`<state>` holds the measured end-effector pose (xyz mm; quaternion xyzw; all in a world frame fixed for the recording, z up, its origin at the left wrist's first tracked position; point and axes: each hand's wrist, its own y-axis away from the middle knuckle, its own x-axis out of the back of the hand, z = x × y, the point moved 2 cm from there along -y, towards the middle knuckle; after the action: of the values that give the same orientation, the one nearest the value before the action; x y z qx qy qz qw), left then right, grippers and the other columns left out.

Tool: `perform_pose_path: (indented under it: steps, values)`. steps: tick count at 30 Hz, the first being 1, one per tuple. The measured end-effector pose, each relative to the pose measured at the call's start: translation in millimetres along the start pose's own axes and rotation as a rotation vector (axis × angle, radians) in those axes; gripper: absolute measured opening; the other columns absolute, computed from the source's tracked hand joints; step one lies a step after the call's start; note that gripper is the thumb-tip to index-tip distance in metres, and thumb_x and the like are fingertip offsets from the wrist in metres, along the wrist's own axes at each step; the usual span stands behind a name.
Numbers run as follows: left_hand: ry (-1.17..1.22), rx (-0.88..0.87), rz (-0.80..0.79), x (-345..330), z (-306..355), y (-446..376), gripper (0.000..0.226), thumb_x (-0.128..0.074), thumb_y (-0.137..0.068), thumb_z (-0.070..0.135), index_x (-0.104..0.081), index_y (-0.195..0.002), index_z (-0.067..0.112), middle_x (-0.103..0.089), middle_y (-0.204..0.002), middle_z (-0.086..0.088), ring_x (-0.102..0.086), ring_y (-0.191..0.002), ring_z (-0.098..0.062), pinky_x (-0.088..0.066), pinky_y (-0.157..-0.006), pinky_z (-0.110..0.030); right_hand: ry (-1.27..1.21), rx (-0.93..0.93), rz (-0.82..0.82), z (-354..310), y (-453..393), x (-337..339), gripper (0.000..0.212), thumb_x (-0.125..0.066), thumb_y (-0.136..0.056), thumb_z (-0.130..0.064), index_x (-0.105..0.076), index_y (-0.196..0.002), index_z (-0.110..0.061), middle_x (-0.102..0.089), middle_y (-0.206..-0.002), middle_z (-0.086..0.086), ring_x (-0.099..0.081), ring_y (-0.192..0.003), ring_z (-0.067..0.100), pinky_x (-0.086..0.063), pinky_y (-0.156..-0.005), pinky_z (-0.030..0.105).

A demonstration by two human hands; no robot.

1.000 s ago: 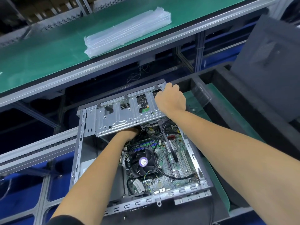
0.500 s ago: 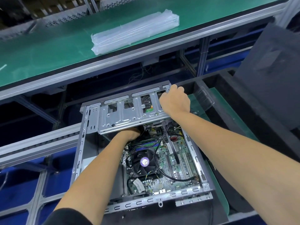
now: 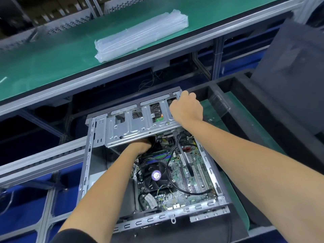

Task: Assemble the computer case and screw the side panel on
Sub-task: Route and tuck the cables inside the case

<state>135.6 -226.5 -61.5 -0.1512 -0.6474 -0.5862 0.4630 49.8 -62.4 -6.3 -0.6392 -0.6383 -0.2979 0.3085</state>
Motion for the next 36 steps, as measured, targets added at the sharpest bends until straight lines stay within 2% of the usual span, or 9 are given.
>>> perform_pose_path:
  steps: [4,8,10,14,18,20,22,26,36]
  values:
    - [0.023,-0.01,0.0,-1.7,0.1,-0.7,0.026,-0.035,-0.102,0.021,-0.048,-0.08,0.021,-0.035,-0.072,0.006,-0.035,-0.064,-0.01,-0.032,-0.058,-0.017,-0.007,0.0,0.005,0.2,0.1,-0.2,0.028,-0.041,-0.097,-0.025,-0.048,-0.115,-0.005,-0.051,-0.116,0.015,-0.042,-0.081,0.026,-0.032,-0.068,0.036]
    - [0.026,-0.045,0.01,0.5,1.2,-2.3,0.034,-0.034,-0.102,0.019,-0.059,-0.115,0.0,-0.051,-0.074,0.0,-0.034,-0.055,-0.006,-0.036,-0.049,-0.015,-0.005,0.0,0.004,0.1,0.0,-0.3,0.029,-0.041,-0.097,-0.025,-0.048,-0.116,-0.005,-0.051,-0.117,0.015,-0.042,-0.081,0.026,-0.032,-0.069,0.036]
    - [0.019,-0.028,0.0,0.3,1.0,-2.2,0.032,-0.033,-0.103,0.021,-0.062,-0.104,0.008,-0.05,-0.075,0.001,-0.033,-0.055,-0.005,-0.033,-0.05,-0.017,-0.003,0.0,0.004,0.0,-0.1,-0.5,0.029,-0.041,-0.096,-0.025,-0.048,-0.116,-0.005,-0.051,-0.117,0.015,-0.042,-0.08,0.026,-0.032,-0.069,0.035]
    - [0.057,-0.012,-0.009,0.2,3.7,-0.6,0.039,-0.03,-0.103,0.023,-0.041,-0.066,0.021,-0.029,-0.063,0.005,-0.023,-0.053,-0.005,-0.029,-0.04,-0.011,-0.002,-0.002,0.006,0.4,-0.7,-0.9,0.028,-0.041,-0.096,-0.025,-0.048,-0.115,-0.005,-0.051,-0.116,0.015,-0.042,-0.08,0.026,-0.031,-0.068,0.035]
    - [0.038,-0.01,-0.006,-0.8,1.9,-1.9,0.034,-0.029,-0.104,0.024,-0.049,-0.078,0.018,-0.03,-0.066,0.005,-0.026,-0.055,-0.005,-0.026,-0.048,-0.013,0.002,-0.001,0.012,0.4,-0.9,-1.5,0.029,-0.041,-0.096,-0.026,-0.049,-0.116,-0.005,-0.052,-0.115,0.015,-0.042,-0.08,0.025,-0.032,-0.068,0.035]
    - [0.016,-0.004,-0.017,0.2,-1.0,-1.2,0.031,-0.031,-0.103,0.023,-0.059,-0.106,0.01,-0.049,-0.081,0.001,-0.045,-0.07,-0.01,-0.037,-0.064,-0.017,0.0,-0.004,0.013,0.5,-1.1,-1.4,0.029,-0.042,-0.096,-0.026,-0.049,-0.115,-0.005,-0.052,-0.115,0.015,-0.041,-0.079,0.026,-0.031,-0.067,0.035]
    - [0.009,0.015,-0.038,0.1,-2.5,-1.5,0.032,-0.033,-0.102,0.02,-0.059,-0.111,0.003,-0.054,-0.097,-0.008,-0.052,-0.087,-0.02,-0.041,-0.078,-0.027,-0.001,-0.003,0.01,0.3,-1.0,-1.3,0.029,-0.041,-0.096,-0.026,-0.048,-0.115,-0.005,-0.052,-0.115,0.016,-0.041,-0.079,0.026,-0.031,-0.067,0.035]
    - [0.015,0.056,0.027,-4.0,0.9,-2.2,0.031,-0.038,-0.098,0.018,-0.043,-0.067,0.015,-0.039,-0.066,0.0,-0.034,-0.055,-0.012,-0.031,-0.049,-0.021,-0.006,-0.004,0.007,2.1,-0.4,-2.3,0.029,-0.041,-0.096,-0.024,-0.048,-0.116,-0.005,-0.051,-0.115,0.015,-0.042,-0.079,0.026,-0.031,-0.067,0.035]
    - [-0.012,0.011,0.136,-5.7,-2.4,-3.0,0.021,-0.048,-0.086,0.012,-0.042,-0.068,0.02,-0.043,-0.064,0.001,-0.041,-0.052,-0.014,-0.032,-0.042,-0.023,0.009,-0.003,0.012,0.0,-1.1,-1.3,0.031,-0.041,-0.097,-0.025,-0.048,-0.12,-0.005,-0.051,-0.119,0.016,-0.04,-0.08,0.026,-0.032,-0.068,0.035]
